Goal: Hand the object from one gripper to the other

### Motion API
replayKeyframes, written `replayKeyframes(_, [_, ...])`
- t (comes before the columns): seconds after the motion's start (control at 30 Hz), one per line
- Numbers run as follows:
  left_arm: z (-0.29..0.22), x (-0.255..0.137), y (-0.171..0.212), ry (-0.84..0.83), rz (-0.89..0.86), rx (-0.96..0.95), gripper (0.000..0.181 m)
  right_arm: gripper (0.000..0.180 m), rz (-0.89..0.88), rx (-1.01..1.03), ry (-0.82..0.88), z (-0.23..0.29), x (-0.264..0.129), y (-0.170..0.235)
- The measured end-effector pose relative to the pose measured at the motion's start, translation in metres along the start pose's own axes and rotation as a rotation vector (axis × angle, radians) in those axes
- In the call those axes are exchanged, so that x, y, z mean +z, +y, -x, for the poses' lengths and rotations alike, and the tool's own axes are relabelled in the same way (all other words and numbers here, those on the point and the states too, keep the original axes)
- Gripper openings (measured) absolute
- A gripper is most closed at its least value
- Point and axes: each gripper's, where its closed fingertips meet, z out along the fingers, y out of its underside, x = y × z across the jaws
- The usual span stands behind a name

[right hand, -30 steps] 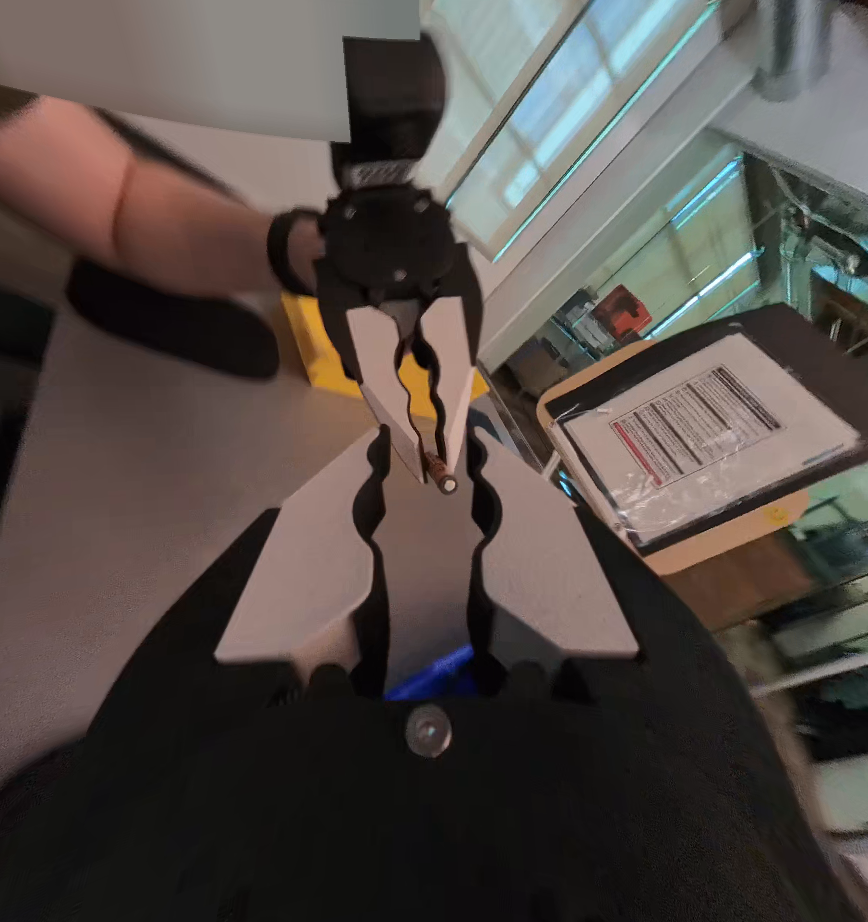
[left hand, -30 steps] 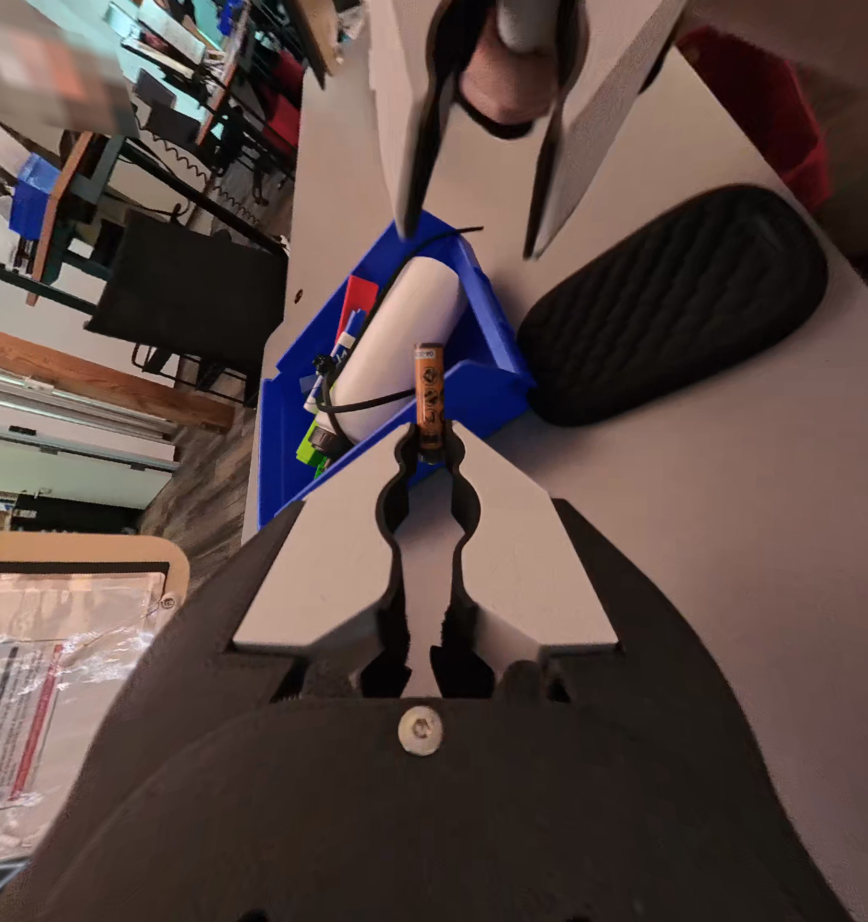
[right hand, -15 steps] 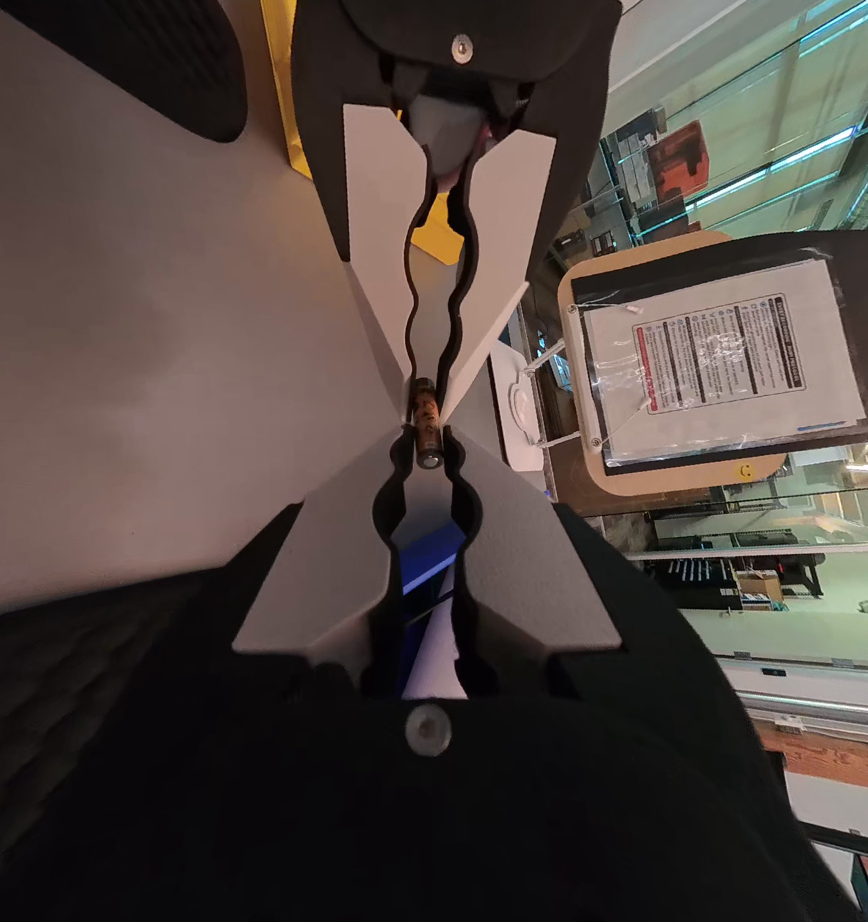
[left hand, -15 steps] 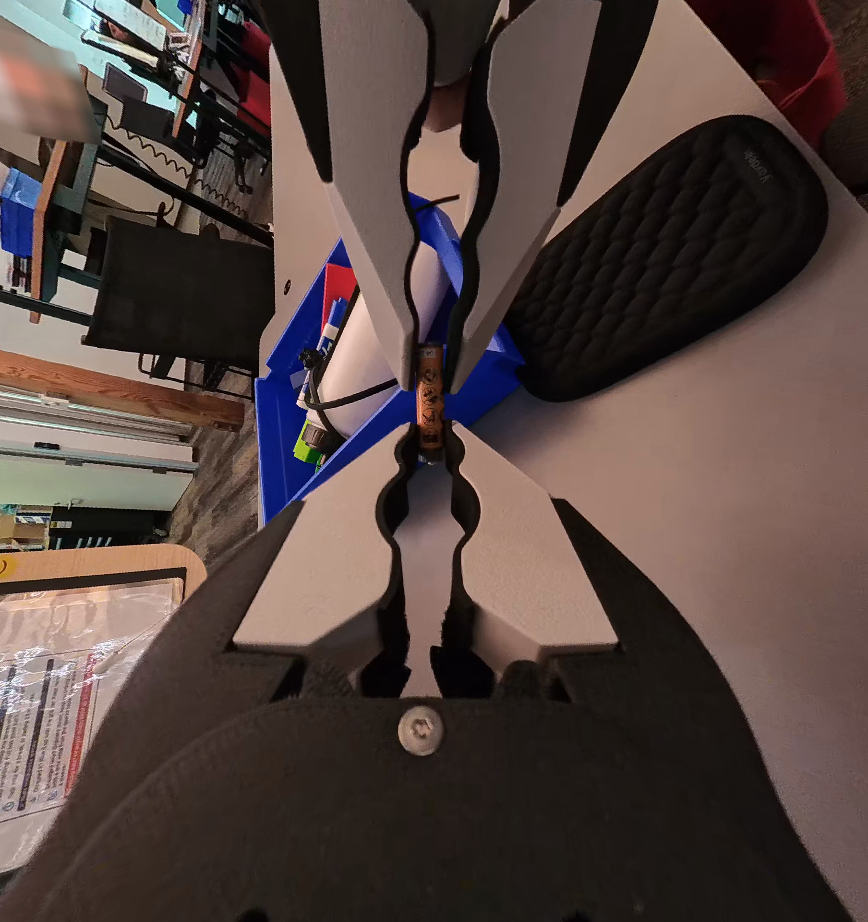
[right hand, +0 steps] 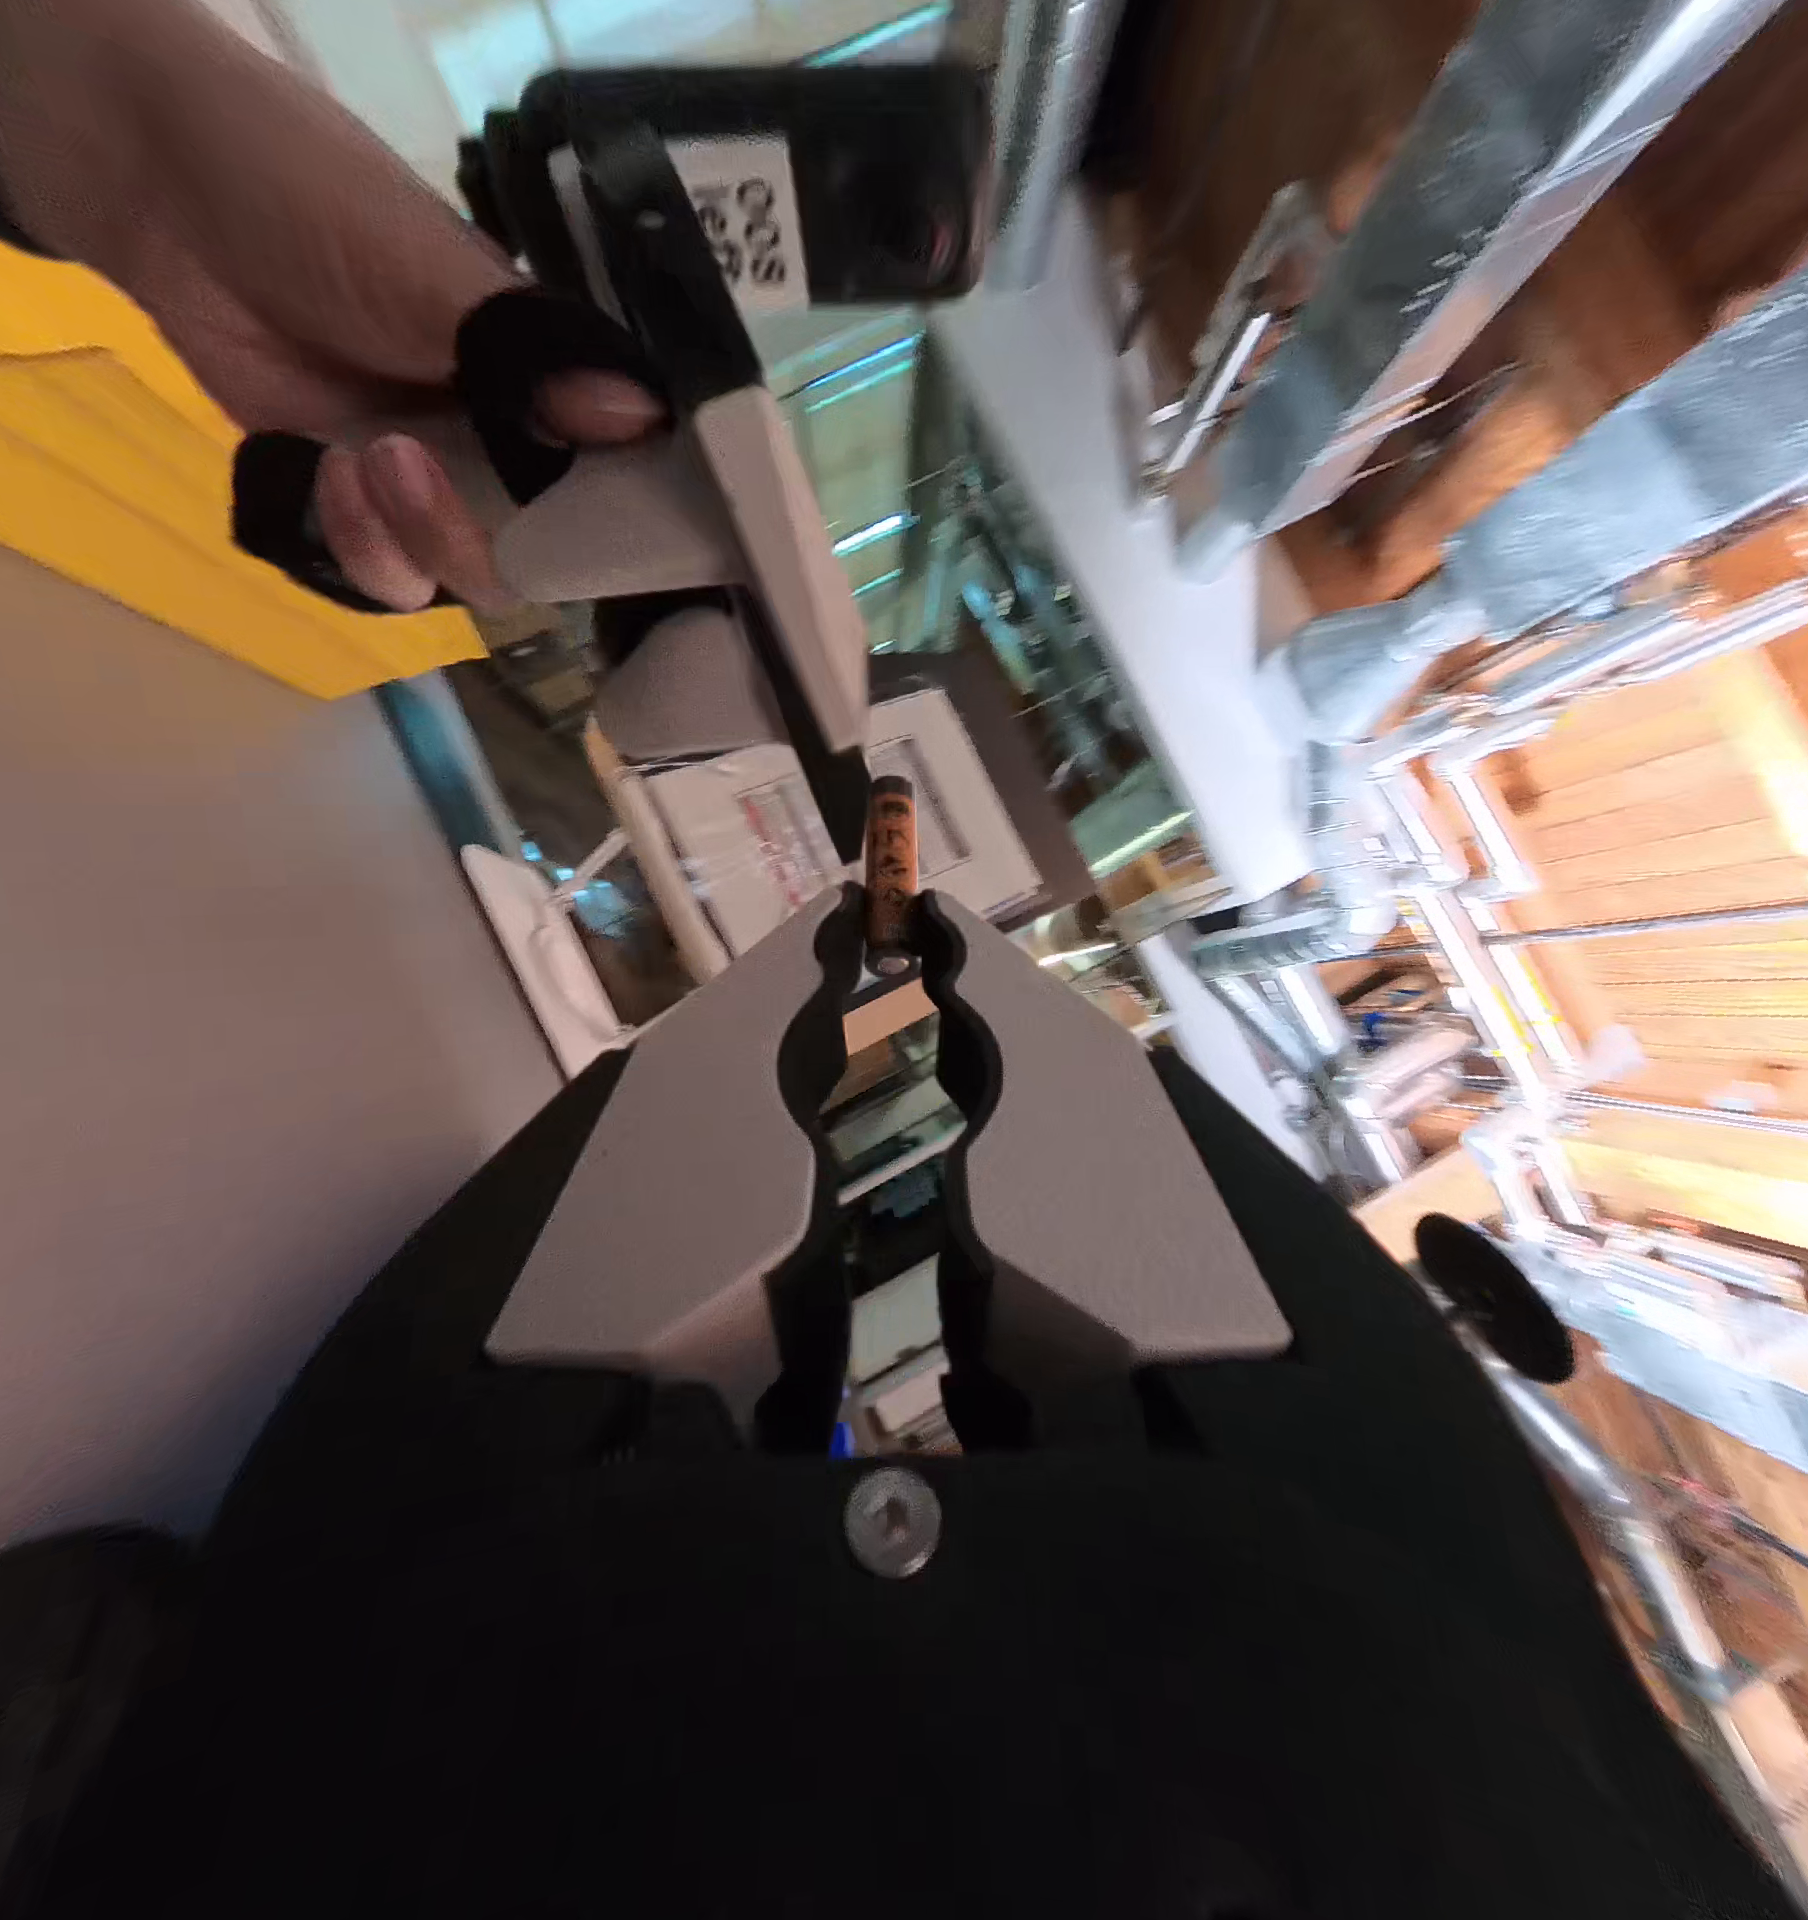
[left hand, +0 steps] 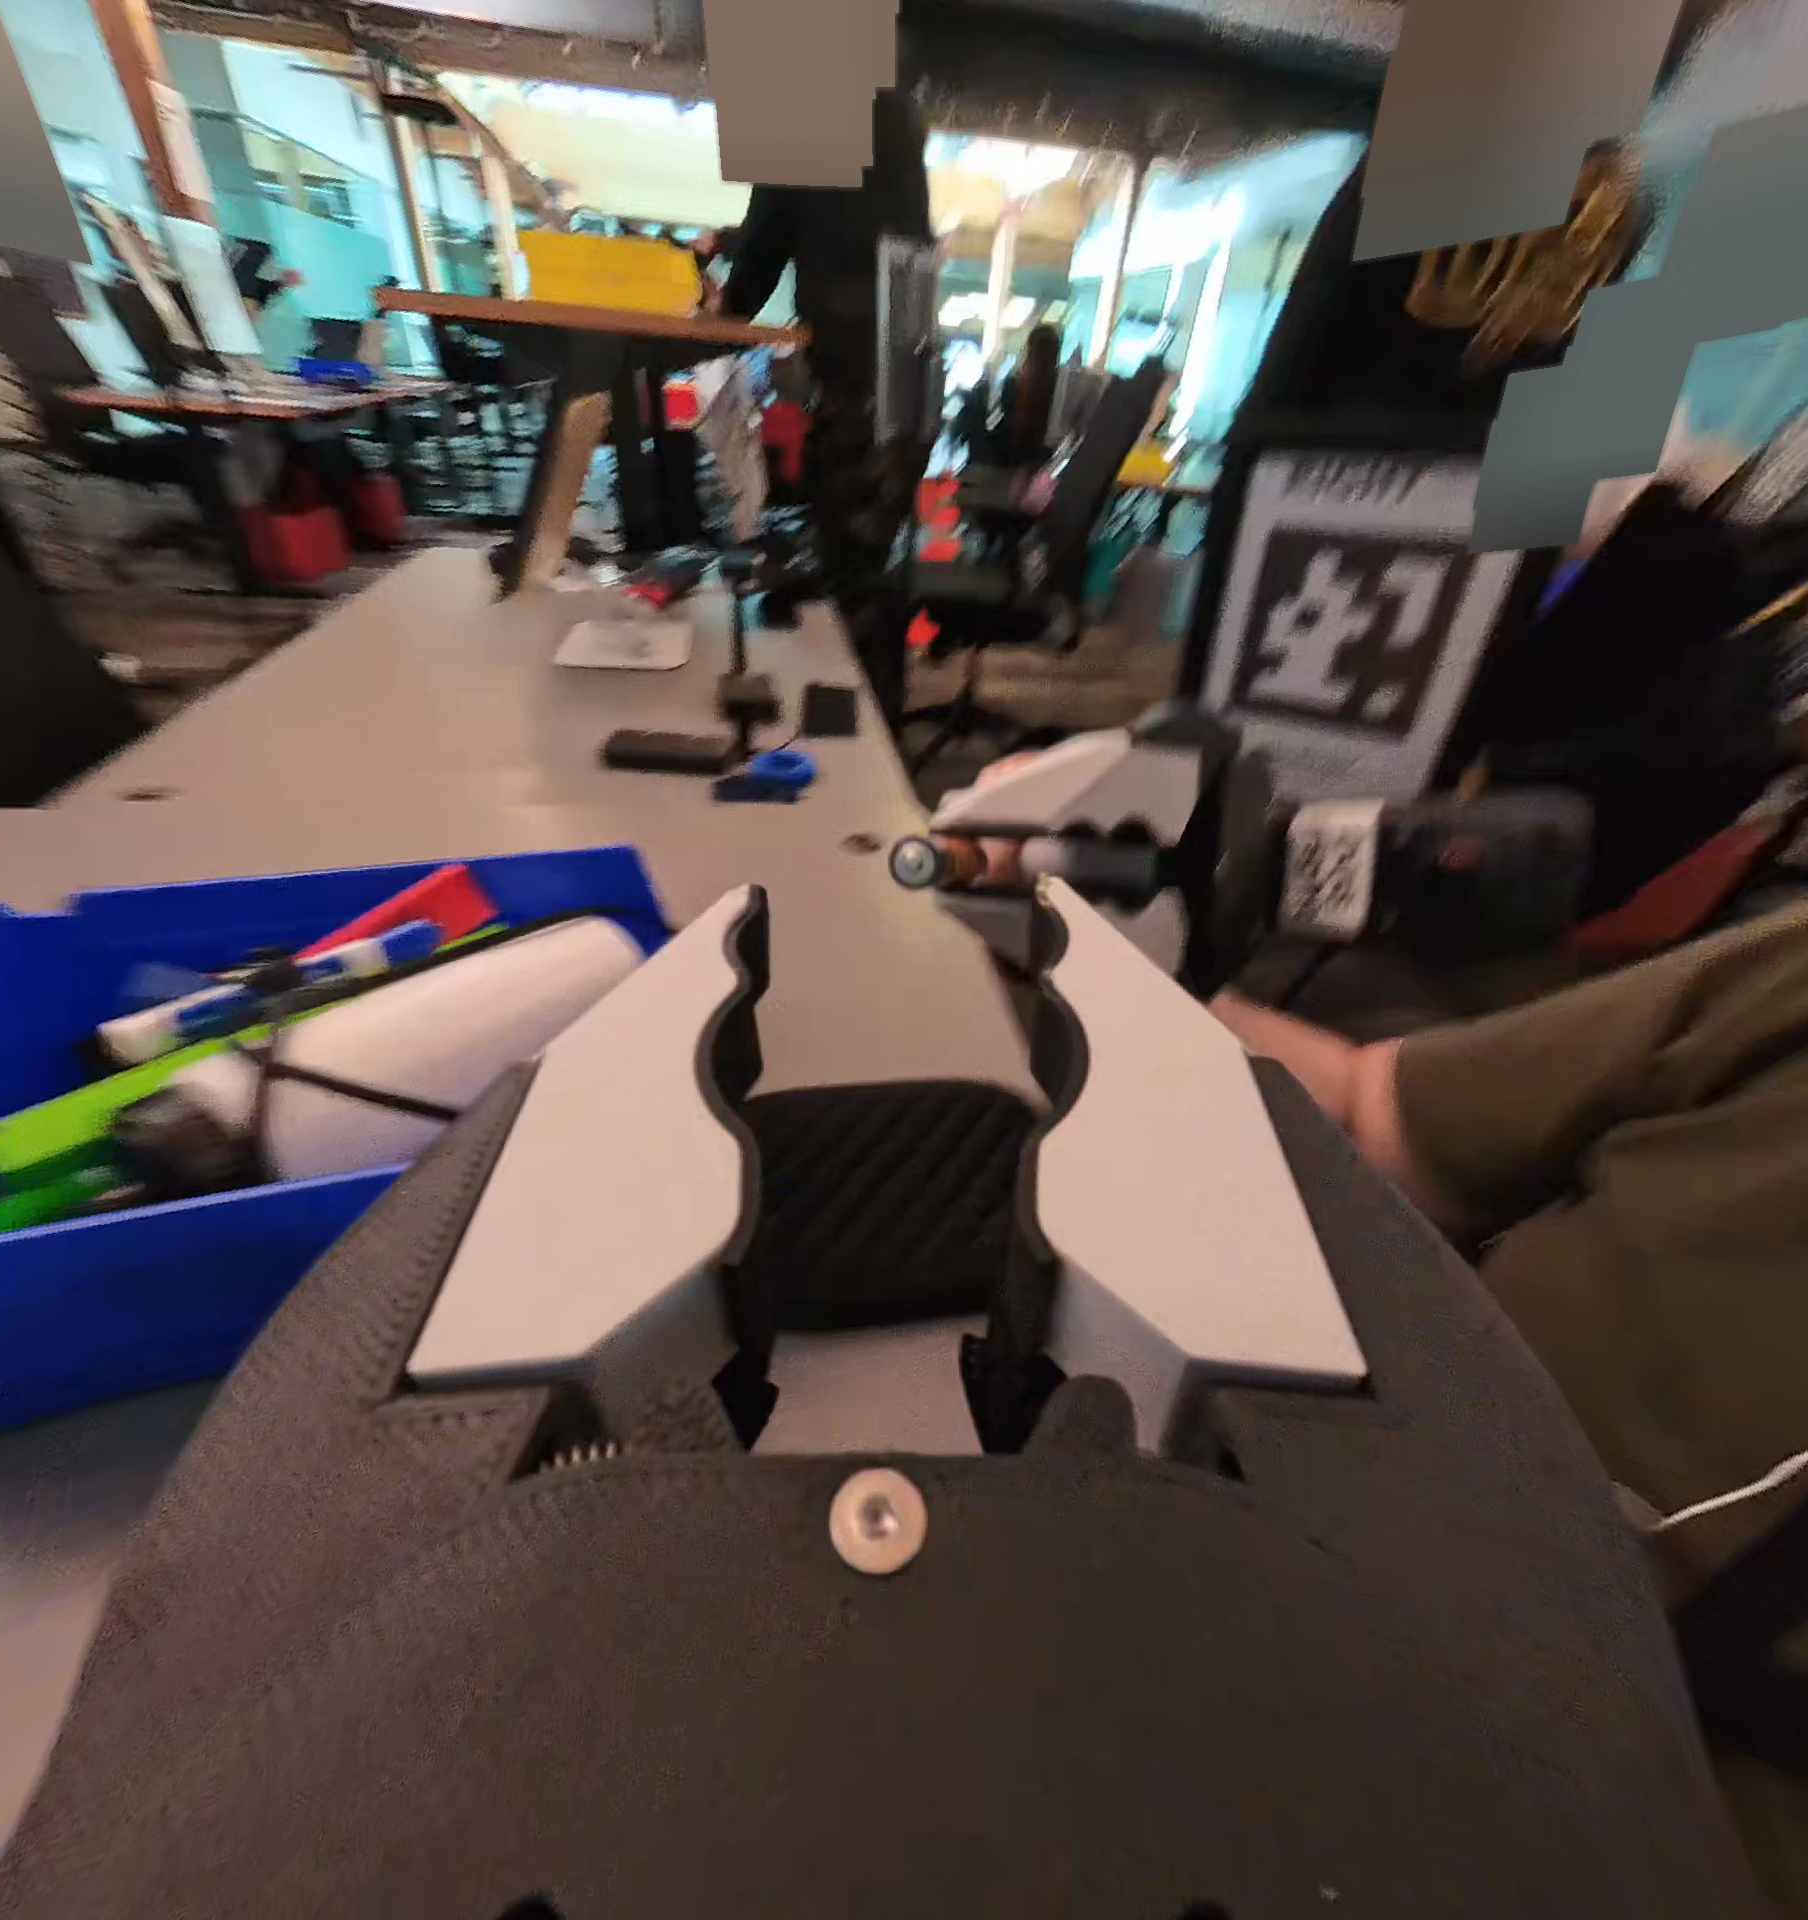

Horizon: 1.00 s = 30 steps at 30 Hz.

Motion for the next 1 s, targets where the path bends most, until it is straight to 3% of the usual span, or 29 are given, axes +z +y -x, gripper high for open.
replayKeyframes(0.1, [-0.007,0.010,-0.011,0.097,-0.060,-0.131,0.034,0.009,-0.009,-0.027,0.072,0.000,-0.003,-0.003])
replayKeyframes(0.43, [-0.016,0.029,0.003,0.084,0.044,0.067,0.009,0.009,-0.030,0.036,0.071,-0.005,-0.007,0.001])
replayKeyframes(0.53, [-0.004,0.026,0.001,-0.027,0.035,0.173,0.008,0.018,-0.043,0.117,0.039,-0.001,-0.006,0.005])
replayKeyframes(0.67, [0.032,0.012,0.000,-0.349,0.115,0.521,0.008,0.023,-0.022,0.349,-0.031,0.001,-0.007,0.018])
replayKeyframes(0.8, [0.051,0.000,-0.005,-0.675,0.237,0.998,0.008,0.038,0.031,0.800,-0.092,-0.010,0.001,0.029])
replayKeyframes(0.9, [0.044,0.007,-0.002,-0.733,0.264,1.162,0.008,0.057,0.023,1.158,-0.220,-0.007,0.012,0.025])
replayKeyframes(1.0, [0.038,0.012,0.002,-0.738,0.275,1.234,0.008,0.061,-0.001,1.301,-0.290,-0.010,0.019,0.024])
